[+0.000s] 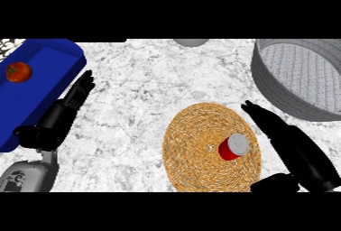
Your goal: Pick the can from the placemat and place it in the basket
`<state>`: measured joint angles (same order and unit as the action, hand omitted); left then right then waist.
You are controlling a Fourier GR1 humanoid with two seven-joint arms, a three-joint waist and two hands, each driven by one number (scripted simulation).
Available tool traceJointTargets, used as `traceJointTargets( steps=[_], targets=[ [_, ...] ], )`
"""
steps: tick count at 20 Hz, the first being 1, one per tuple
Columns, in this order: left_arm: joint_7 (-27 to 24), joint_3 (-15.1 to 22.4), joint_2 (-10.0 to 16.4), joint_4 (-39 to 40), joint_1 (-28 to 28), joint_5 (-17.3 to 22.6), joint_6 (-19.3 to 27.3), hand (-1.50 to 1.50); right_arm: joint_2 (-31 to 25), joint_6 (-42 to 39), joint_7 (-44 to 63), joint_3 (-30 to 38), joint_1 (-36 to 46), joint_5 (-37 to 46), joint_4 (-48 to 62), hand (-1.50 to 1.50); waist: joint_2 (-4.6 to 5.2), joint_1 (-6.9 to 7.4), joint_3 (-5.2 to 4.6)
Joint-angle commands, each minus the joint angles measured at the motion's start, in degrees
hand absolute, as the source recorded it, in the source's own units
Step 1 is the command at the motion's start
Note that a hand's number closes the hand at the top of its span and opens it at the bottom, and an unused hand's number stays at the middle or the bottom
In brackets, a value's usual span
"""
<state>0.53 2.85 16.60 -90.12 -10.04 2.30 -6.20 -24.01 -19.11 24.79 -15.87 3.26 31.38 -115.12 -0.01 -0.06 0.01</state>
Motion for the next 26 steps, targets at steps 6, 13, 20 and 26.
traceJointTargets(
  steps=[6, 13, 20, 26],
  targets=[
    [-1.26, -3.20, -1.80, 2.32, -0.08, -2.53, -2.48, 0.00, 5.49, -4.18, 0.17, -0.54, -1.42, 5.11, -1.77, -1.50, 0.00, 0.00, -0.02],
    [-0.61, -4.15, -2.89, 2.64, -2.10, -3.10, -3.45, 0.00, 7.18, -7.84, 2.46, -0.08, 1.40, 8.55, 0.06, -1.50, 0.02, 0.02, -0.02],
    [1.08, -5.54, -2.37, -3.75, 2.67, -2.39, -5.94, 0.00, 11.44, -1.99, -1.91, -4.59, 0.90, 16.94, 8.15, -1.50, -0.01, 0.26, 0.00],
    [0.83, -5.59, -4.61, -0.80, 0.20, -4.60, -5.08, 0.00, 12.03, -2.56, -3.98, -1.89, 0.90, 18.29, 12.19, -1.50, 0.01, 0.07, -0.01]
  ],
)
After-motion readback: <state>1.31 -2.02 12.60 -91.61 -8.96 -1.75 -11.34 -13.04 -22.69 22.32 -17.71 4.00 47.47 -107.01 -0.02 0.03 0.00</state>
